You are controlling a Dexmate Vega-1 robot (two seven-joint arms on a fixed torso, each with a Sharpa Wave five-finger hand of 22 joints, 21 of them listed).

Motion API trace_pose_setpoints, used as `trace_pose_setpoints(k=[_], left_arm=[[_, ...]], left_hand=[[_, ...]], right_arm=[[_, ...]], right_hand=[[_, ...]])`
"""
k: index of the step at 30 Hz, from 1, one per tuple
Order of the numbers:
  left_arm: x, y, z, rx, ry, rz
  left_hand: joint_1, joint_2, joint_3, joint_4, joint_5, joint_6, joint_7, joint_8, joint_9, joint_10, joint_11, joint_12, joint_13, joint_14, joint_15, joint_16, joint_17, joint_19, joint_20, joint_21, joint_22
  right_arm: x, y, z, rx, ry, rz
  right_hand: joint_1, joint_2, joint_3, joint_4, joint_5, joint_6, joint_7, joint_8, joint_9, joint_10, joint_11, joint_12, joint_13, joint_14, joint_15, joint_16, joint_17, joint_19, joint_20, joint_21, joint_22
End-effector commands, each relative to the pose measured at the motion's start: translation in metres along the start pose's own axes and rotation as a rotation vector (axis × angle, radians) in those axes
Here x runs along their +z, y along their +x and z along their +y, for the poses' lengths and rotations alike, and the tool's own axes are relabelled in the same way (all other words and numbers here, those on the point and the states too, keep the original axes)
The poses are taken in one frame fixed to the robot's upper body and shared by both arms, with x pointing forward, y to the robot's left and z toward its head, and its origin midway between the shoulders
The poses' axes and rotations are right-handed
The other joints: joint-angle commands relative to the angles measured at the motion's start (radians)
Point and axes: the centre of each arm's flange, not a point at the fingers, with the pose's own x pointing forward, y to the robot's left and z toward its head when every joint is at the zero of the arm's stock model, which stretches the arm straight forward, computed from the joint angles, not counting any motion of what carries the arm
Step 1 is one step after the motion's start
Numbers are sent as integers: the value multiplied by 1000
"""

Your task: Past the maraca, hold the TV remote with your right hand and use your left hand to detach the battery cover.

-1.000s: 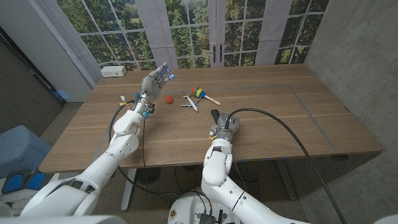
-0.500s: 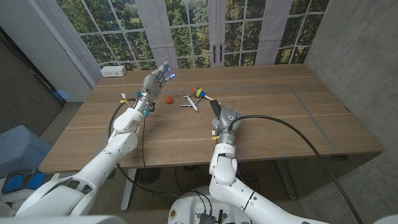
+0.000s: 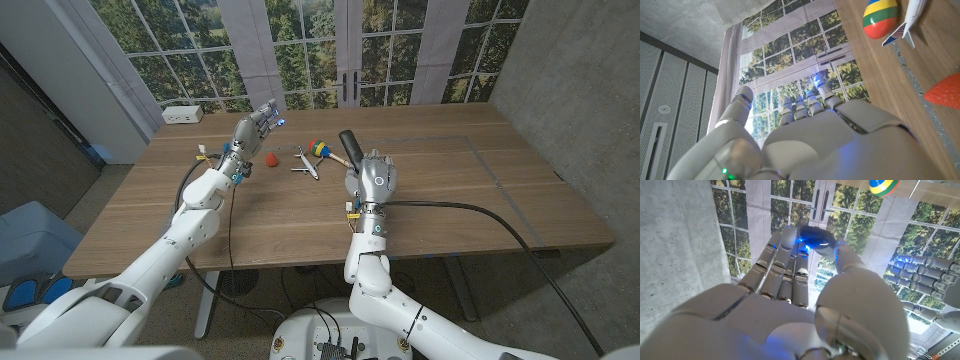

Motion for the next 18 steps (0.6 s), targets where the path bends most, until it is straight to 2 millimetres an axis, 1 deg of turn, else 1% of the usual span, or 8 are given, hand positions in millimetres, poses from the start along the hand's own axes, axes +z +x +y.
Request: trace_pose_setpoints(k=[1, 2, 4, 7, 9, 11, 15, 18], left_arm=[[9, 7, -10, -69, 55, 64], [10, 7, -12, -75, 59, 67], [12, 7, -13, -83, 61, 70], [15, 8, -15, -92, 54, 72], [16, 8, -16, -102, 40, 69], [18, 9, -17, -114, 26, 68], [22, 10, -21, -140, 1, 73], [26, 10, -24, -151, -13, 72]], left_hand=[[40, -18, -1, -1, -1, 38, 20, 18, 4, 31, -1, 14, 5, 41, 2, 15, 4, 5, 21, -17, 4], [47, -23, -3, 0, -1, 44, 20, 20, 5, 43, -3, 18, 6, 51, 1, 17, 4, 6, 27, -20, 4], [59, -31, -9, 5, -3, 79, 35, 30, 7, 66, 2, 24, 8, 71, 0, 19, 6, 12, 34, -30, 5], [73, -52, -24, 8, -6, 125, 45, 41, 9, 101, -5, 34, 11, 99, -11, 23, 7, 24, 40, -42, 6], [76, -61, -33, 11, -8, 151, 52, 46, 11, 123, -2, 40, 12, 119, -17, 27, 9, 30, 42, -49, 6], [76, -67, -37, 12, -8, 160, 55, 47, 11, 131, -1, 42, 13, 127, -17, 28, 9, 35, 43, -51, 7], [71, -83, -49, 15, -9, 173, 60, 46, 12, 150, 15, 46, 14, 134, -16, 28, 10, 41, 44, -57, 7], [69, -90, -55, 16, -9, 178, 64, 45, 13, 156, 14, 47, 15, 138, -14, 28, 10, 48, 48, -58, 7]], right_arm=[[-4, 2, -5, -47, -9, -25], [-4, 2, -5, -47, -8, -28], [-4, 2, -5, -49, -8, -32], [-5, 3, -5, -52, -9, -42], [-6, 3, -5, -52, -8, -53], [-6, 3, -4, -54, -9, -61], [-6, 4, -3, -56, -14, -87], [-6, 5, -3, -59, -19, -105]], right_hand=[[94, 85, 4, 3, 5, 203, -200, 5, 1, 224, -212, -5, 5, 0, -140, 6, 3, 0, -4, 7, 4], [94, 85, 4, 4, 5, 204, -200, 5, 1, 225, -211, -6, 4, 0, -140, 7, 3, 0, -4, 8, 4], [96, 84, 4, 3, 6, 205, -200, 5, 1, 226, -211, -6, 5, -1, -140, 7, 4, 0, -5, 10, 5], [97, 84, 4, 3, 7, 205, -200, 5, 0, 226, -211, -7, 7, -1, -140, 8, 4, -2, -5, 12, 5], [98, 83, 4, 3, 7, 206, -199, 5, -1, 227, -212, -9, 6, -2, -140, 8, 4, -2, -5, 13, 6], [98, 83, 4, 4, 8, 205, -200, 5, -1, 226, -213, -10, 7, -1, -140, 9, 4, -3, -5, 14, 6], [98, 82, 3, 5, 8, 207, -200, 6, -2, 227, -210, -10, 9, 0, -139, 11, 4, -4, -5, 17, 7], [100, 82, 3, 5, 9, 207, -199, 6, -2, 229, -211, -12, 8, 0, -140, 11, 4, -4, -6, 20, 7]])
